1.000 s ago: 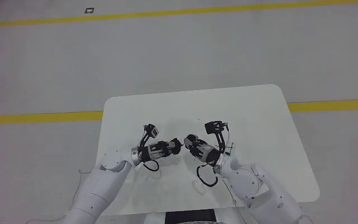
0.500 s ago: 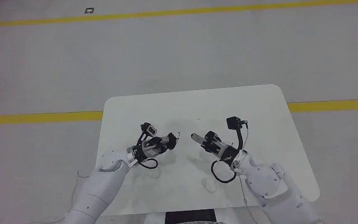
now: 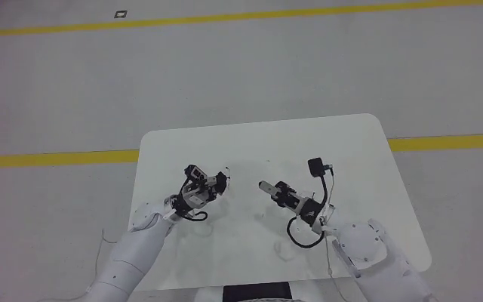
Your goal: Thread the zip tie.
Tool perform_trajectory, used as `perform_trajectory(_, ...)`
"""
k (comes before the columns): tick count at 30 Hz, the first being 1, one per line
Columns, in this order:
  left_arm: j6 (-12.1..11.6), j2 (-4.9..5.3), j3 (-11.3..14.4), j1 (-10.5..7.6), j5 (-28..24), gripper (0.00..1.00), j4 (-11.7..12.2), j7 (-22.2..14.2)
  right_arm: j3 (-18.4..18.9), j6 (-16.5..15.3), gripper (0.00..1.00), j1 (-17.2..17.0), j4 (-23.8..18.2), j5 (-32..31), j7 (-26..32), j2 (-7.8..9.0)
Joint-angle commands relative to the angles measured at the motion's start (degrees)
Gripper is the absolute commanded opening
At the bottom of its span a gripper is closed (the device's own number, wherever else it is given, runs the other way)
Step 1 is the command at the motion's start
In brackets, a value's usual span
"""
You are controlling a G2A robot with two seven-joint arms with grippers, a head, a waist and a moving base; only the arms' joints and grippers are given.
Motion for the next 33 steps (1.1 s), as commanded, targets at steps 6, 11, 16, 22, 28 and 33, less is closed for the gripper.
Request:
perform_trajectory(6,6.7,-1.20,2.2,-0.75,-13.5,0.00,2.0,-8.3,-0.2,-1.6,1.00,2.5,5.7,22.7,9.4,-0.36)
perform_trajectory(11,5.7,-1.63,3.8,-2.25,-12.4,0.00,3.3,-8.3,-1.9,-0.7,1.00,4.5,8.2,29.0,11.0,-0.76)
perform_trajectory(16,5.7,-1.63,3.8,-2.25,-12.4,0.00,3.3,-8.3,-2.0,-0.4,1.00,4.8,8.4,28.2,10.5,-0.75)
perform_trajectory(22,5.9,-2.03,5.1,-1.50,-12.4,0.00,1.8,-5.9,-4.0,0.1,1.00,5.0,7.5,29.5,10.7,-0.97)
perform_trajectory(28,3.6,-3.10,7.6,-2.17,-12.9,0.00,2.2,-6.1,-6.4,-0.1,1.00,6.9,9.0,33.0,11.7,-1.45)
perform_trajectory(33,3.7,-4.16,9.0,-2.65,-17.3,0.00,3.1,-8.0,-7.6,0.4,1.00,7.7,10.4,36.8,11.3,-1.80)
